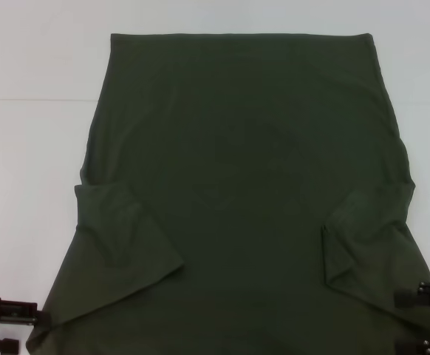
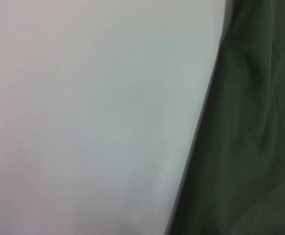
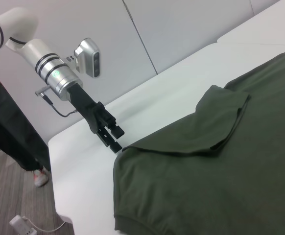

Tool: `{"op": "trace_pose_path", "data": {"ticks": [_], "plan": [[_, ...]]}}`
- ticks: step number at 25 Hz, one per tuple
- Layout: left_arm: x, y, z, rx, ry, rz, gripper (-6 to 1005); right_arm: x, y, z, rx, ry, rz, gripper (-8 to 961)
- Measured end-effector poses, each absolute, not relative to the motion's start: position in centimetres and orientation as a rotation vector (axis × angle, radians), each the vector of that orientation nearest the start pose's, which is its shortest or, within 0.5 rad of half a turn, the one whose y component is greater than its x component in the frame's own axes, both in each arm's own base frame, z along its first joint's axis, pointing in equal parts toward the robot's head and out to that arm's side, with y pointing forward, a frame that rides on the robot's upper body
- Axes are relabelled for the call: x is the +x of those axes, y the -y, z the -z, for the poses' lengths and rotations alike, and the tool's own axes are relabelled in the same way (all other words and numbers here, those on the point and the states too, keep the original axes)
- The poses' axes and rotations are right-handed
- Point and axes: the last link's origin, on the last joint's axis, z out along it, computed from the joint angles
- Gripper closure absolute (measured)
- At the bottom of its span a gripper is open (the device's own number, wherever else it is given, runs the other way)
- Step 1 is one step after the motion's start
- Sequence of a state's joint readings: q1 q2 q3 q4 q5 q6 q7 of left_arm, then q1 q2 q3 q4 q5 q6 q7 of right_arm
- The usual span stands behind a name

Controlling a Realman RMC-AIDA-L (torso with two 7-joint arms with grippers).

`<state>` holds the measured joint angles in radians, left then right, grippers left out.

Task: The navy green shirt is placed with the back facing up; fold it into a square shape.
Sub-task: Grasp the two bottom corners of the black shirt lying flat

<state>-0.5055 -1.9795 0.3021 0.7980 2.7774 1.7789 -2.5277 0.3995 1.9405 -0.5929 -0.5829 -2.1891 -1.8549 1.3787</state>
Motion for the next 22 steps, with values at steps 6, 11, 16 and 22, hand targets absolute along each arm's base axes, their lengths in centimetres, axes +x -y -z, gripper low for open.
{"op": "trace_pose_path", "data": {"ticks": [6, 11, 16, 22], "plan": [[-36.13, -27.08, -7.02, 2.101, -2.548, -0.135, 136, 32.28, -25.57, -4.34, -2.89, -0.865, -0.639, 10], [-36.14, -27.2, -7.01, 2.106, -2.55, -0.131, 136, 32.22, -25.55, -4.45, -2.891, -0.863, -0.648, 11], [-36.2, -27.2, -6.92, 2.106, -2.552, -0.128, 136, 32.19, -25.59, -4.47, -2.891, -0.862, -0.648, 11], [-36.08, -27.31, -6.78, 2.108, -2.543, -0.126, 136, 32.04, -25.77, -4.47, -2.895, -0.854, -0.649, 12]]}}
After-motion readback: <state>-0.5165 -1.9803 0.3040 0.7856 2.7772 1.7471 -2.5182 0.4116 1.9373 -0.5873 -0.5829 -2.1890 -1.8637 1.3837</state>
